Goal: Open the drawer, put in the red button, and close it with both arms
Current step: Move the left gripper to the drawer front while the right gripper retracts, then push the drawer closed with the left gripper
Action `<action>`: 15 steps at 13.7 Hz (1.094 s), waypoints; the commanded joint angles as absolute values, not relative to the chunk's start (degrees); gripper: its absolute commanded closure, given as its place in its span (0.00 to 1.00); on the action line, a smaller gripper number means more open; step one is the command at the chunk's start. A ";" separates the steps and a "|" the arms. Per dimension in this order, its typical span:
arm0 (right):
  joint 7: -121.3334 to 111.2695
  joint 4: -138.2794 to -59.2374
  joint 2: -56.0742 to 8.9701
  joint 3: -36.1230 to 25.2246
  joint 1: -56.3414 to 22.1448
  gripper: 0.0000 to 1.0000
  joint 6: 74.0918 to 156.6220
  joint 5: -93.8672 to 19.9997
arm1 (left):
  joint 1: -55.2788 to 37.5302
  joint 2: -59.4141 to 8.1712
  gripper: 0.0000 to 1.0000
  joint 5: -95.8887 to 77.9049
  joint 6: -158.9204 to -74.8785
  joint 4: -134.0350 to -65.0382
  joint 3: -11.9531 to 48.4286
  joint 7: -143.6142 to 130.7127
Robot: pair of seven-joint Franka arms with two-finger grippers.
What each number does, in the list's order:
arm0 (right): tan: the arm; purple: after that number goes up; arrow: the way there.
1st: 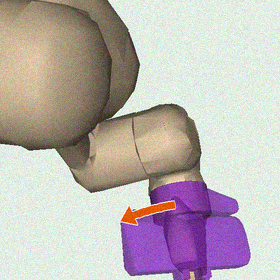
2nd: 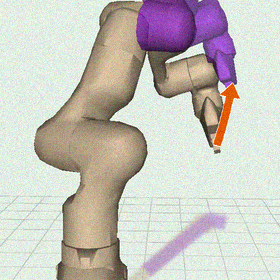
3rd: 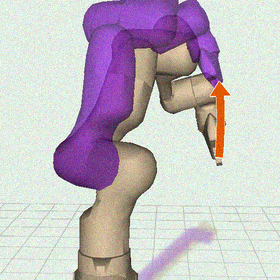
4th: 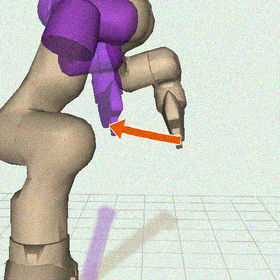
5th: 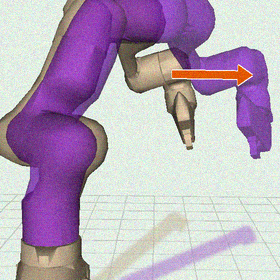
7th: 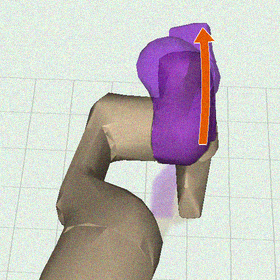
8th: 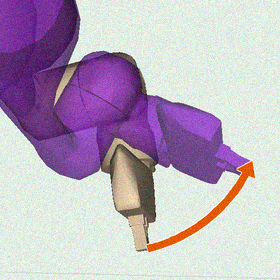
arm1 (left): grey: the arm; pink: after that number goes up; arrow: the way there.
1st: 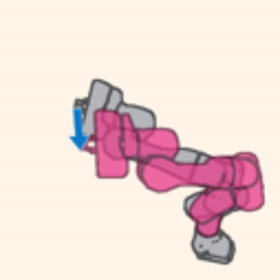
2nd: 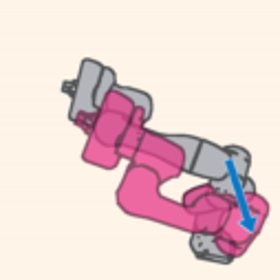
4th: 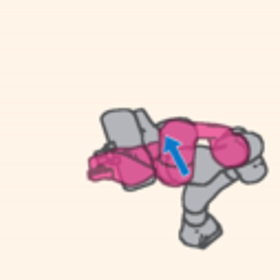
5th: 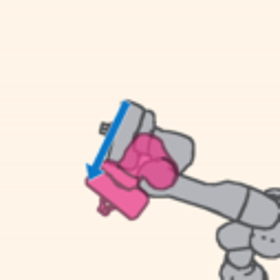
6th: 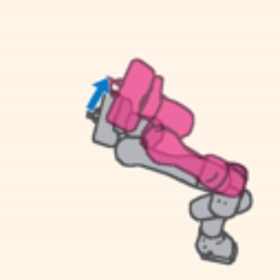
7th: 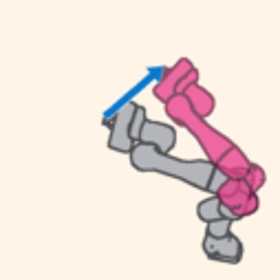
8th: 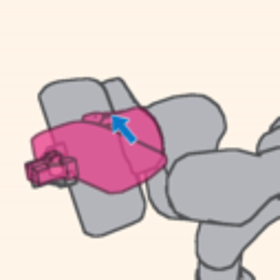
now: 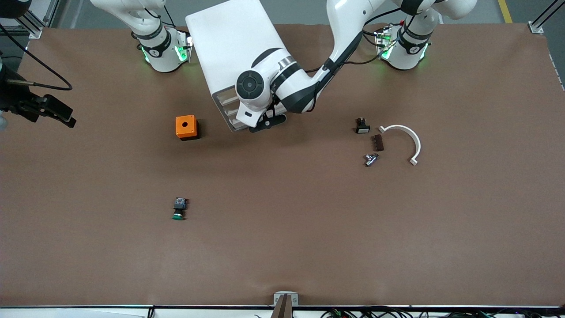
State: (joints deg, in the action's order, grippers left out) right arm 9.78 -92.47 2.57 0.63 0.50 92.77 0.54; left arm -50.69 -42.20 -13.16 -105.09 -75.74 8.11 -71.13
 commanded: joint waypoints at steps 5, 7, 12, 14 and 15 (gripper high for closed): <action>9.32 -91.06 1.84 1.41 1.14 0.00 92.55 1.41 | -44.85 -37.10 0.00 -12.57 -101.34 -76.99 7.21 -72.95; 9.32 -91.05 1.85 1.41 1.14 0.00 92.29 1.23 | -38.53 -34.29 0.00 -8.99 -100.55 -76.99 7.12 -72.69; 9.40 -91.14 1.93 1.49 0.44 0.00 92.37 1.23 | -25.95 -29.37 0.00 3.75 -99.49 -76.82 7.12 -69.72; 9.49 -91.23 2.11 1.58 0.53 0.00 92.11 1.14 | -22.17 -27.17 0.00 5.53 -98.36 -76.90 7.12 -62.18; 9.84 -91.40 2.28 1.58 0.35 0.00 92.02 1.14 | -19.71 -25.85 0.00 5.54 -97.13 -76.90 7.21 -57.44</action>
